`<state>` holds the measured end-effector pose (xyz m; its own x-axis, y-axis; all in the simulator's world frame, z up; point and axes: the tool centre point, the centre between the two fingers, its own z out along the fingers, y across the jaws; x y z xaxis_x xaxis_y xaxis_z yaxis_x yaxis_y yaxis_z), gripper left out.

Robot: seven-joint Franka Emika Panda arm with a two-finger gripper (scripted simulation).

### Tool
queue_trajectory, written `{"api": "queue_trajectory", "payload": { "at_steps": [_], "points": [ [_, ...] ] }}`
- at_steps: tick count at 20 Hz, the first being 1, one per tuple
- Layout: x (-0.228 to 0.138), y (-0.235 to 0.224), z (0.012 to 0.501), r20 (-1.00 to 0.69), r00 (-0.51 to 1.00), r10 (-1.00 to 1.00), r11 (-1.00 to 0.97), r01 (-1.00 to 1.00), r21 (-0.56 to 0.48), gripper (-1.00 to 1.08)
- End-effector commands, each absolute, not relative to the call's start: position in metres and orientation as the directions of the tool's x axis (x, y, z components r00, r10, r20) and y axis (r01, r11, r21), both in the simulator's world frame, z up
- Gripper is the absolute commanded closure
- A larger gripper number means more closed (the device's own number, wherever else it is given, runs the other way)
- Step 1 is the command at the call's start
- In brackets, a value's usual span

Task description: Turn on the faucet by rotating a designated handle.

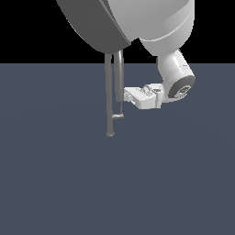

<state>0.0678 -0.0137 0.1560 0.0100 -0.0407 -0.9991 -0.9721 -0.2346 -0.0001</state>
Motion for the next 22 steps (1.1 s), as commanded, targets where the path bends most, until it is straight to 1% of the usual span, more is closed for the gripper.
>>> {"api": "queue_trajectory", "payload": {
  "at_steps": [1,12,22],
  "points": [
    [0.067,-0.012,0.155,-0.999,0.009,-0.031,-0.237,-0.972,-0.001,1.08],
    [0.066,-0.006,0.148,-1.0,-0.001,-0.001,-0.247,-0.969,0.001,1.08],
    [0.045,-0.011,0.155,-1.0,-0.001,0.0,-0.247,-0.969,0.001,1.08]
  ]
}}
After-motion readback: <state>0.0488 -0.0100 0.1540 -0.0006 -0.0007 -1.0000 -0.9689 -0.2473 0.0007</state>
